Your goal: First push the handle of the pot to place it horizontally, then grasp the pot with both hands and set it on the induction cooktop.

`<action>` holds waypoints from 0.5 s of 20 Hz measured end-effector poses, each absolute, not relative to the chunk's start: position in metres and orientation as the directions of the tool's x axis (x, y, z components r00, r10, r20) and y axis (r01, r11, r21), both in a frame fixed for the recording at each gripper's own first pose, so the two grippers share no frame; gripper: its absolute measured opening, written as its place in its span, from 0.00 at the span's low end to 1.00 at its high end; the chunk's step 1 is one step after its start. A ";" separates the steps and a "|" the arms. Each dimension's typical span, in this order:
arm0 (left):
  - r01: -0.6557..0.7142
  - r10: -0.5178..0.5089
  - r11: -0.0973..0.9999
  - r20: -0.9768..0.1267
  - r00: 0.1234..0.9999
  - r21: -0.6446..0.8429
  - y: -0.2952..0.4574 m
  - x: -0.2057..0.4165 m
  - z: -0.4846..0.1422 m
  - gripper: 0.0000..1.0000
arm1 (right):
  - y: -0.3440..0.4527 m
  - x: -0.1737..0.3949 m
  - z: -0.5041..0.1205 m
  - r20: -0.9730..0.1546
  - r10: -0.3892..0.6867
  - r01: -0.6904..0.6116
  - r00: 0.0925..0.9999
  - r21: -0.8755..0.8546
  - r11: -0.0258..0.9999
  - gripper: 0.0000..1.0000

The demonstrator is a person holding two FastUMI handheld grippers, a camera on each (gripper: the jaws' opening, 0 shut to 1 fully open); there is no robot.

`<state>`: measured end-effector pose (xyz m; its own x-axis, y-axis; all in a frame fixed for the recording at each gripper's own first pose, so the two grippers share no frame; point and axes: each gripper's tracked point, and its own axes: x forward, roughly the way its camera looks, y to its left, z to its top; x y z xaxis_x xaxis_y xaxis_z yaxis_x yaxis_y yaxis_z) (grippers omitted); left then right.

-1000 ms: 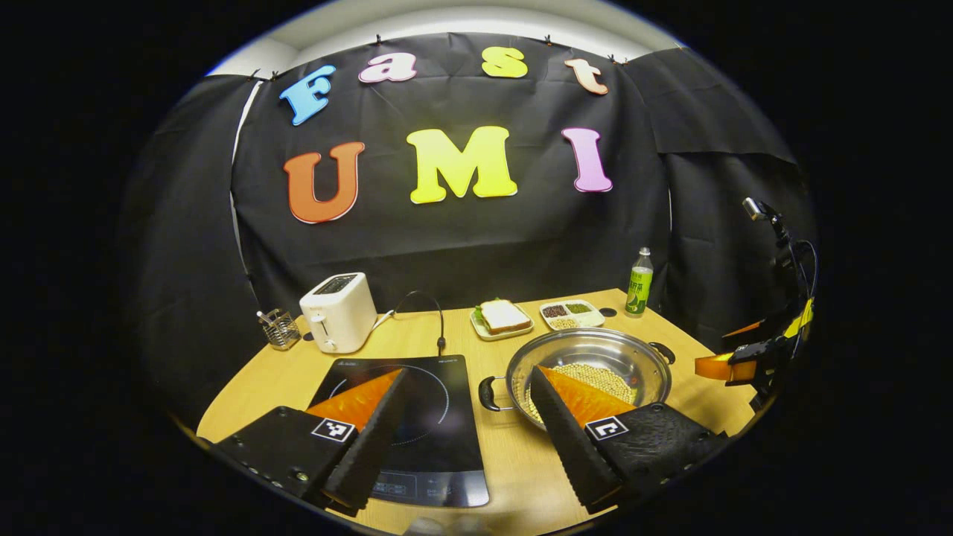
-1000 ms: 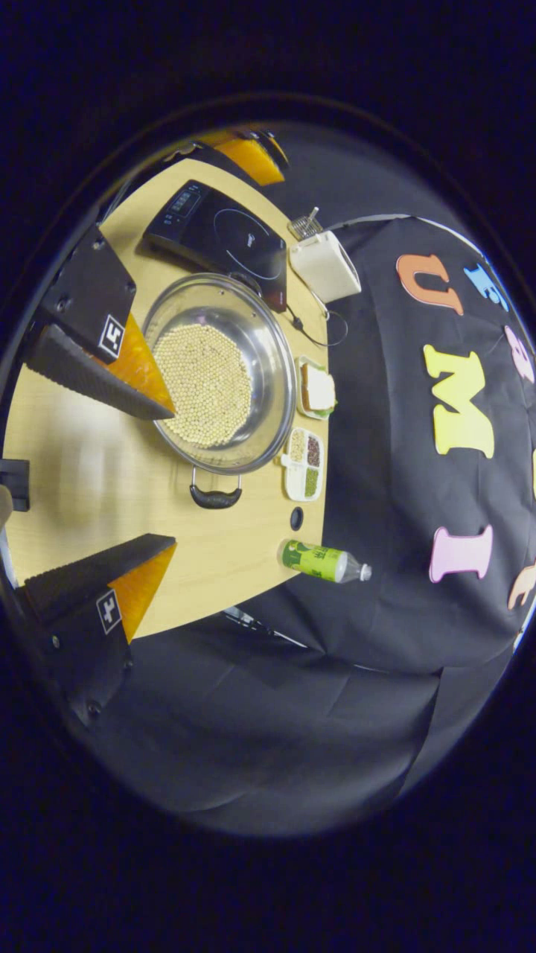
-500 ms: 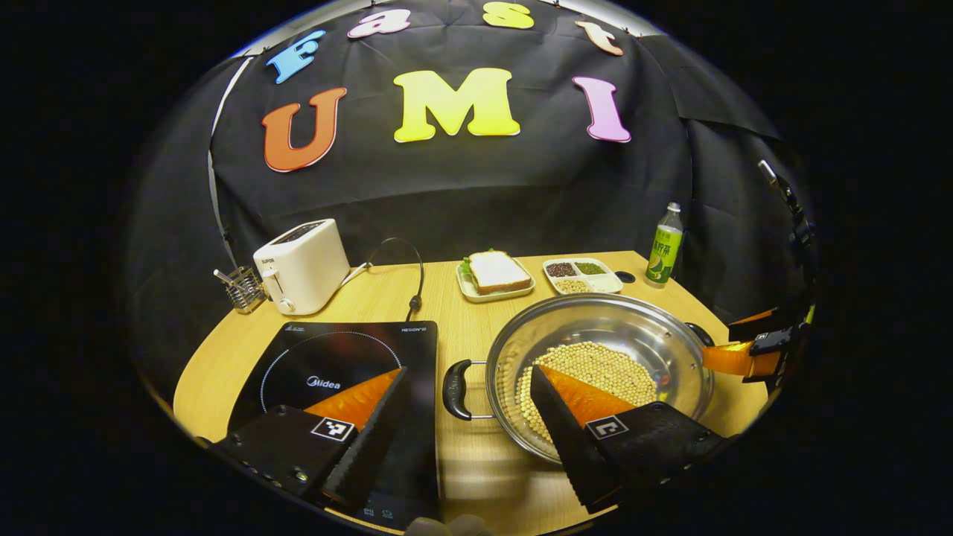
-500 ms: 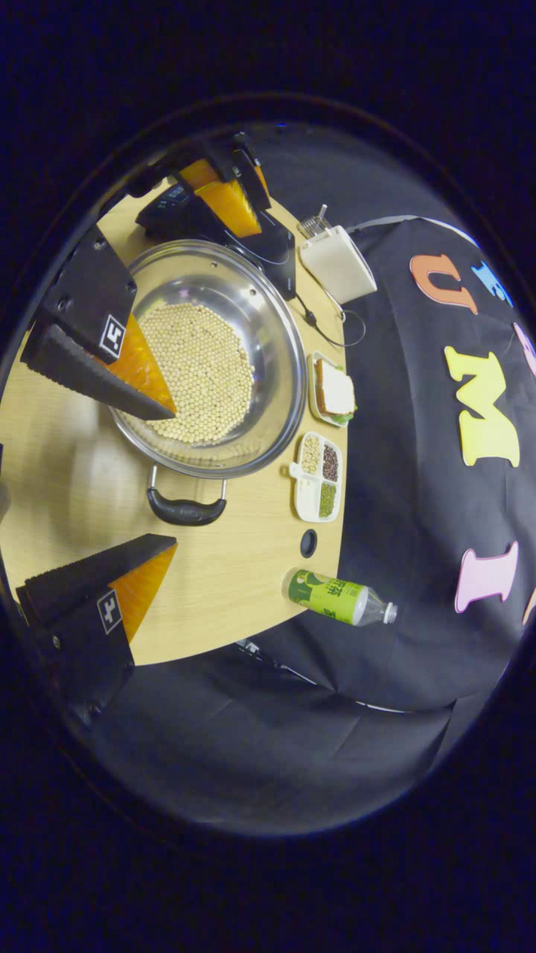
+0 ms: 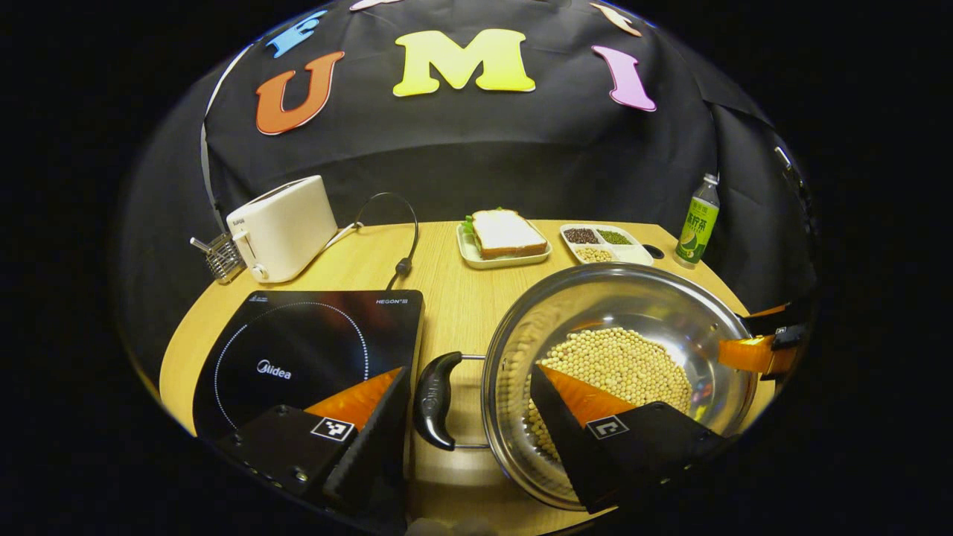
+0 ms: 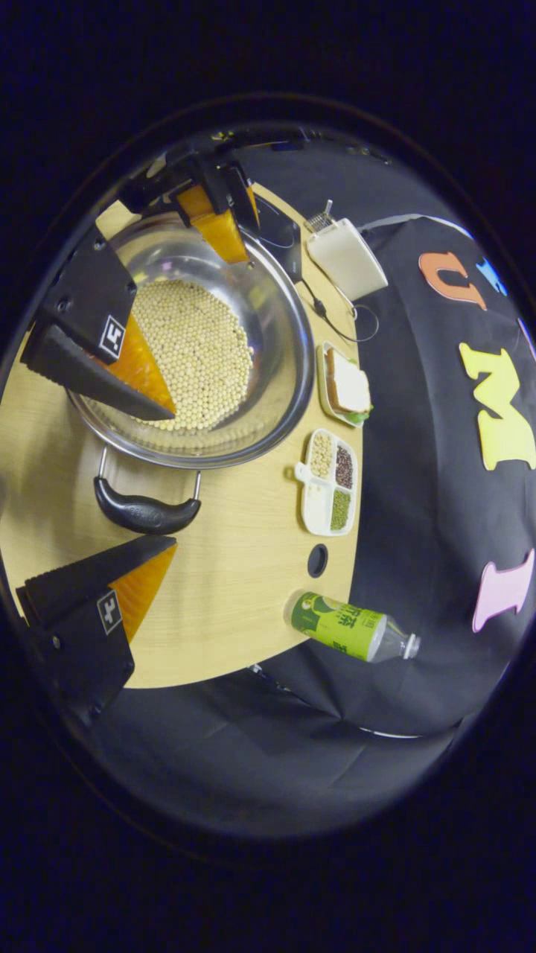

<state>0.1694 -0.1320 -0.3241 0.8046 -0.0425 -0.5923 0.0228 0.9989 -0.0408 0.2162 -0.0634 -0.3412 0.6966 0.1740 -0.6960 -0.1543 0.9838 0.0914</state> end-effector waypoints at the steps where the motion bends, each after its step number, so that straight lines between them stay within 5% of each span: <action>1: 0.021 -0.048 0.998 -0.602 0.797 -0.052 -0.134 0.172 -0.328 0.97 | -0.063 0.219 -0.343 -0.701 0.178 -0.159 0.691 0.093 0.983 0.99; 5: 0.022 -0.040 0.999 -0.619 0.784 -0.037 -0.138 0.174 -0.331 0.98 | -0.058 0.222 -0.351 -0.719 0.199 -0.160 0.666 0.123 0.979 0.97; 7: 0.028 -0.044 0.999 -0.628 0.777 -0.036 -0.139 0.174 -0.333 0.95 | -0.061 0.225 -0.354 -0.726 0.192 -0.153 0.661 0.120 0.981 0.82; 10: 0.011 -0.019 1.000 -0.643 0.766 -0.017 -0.129 0.174 -0.334 0.90 | -0.066 0.226 -0.358 -0.739 0.169 -0.128 0.652 0.112 0.985 0.75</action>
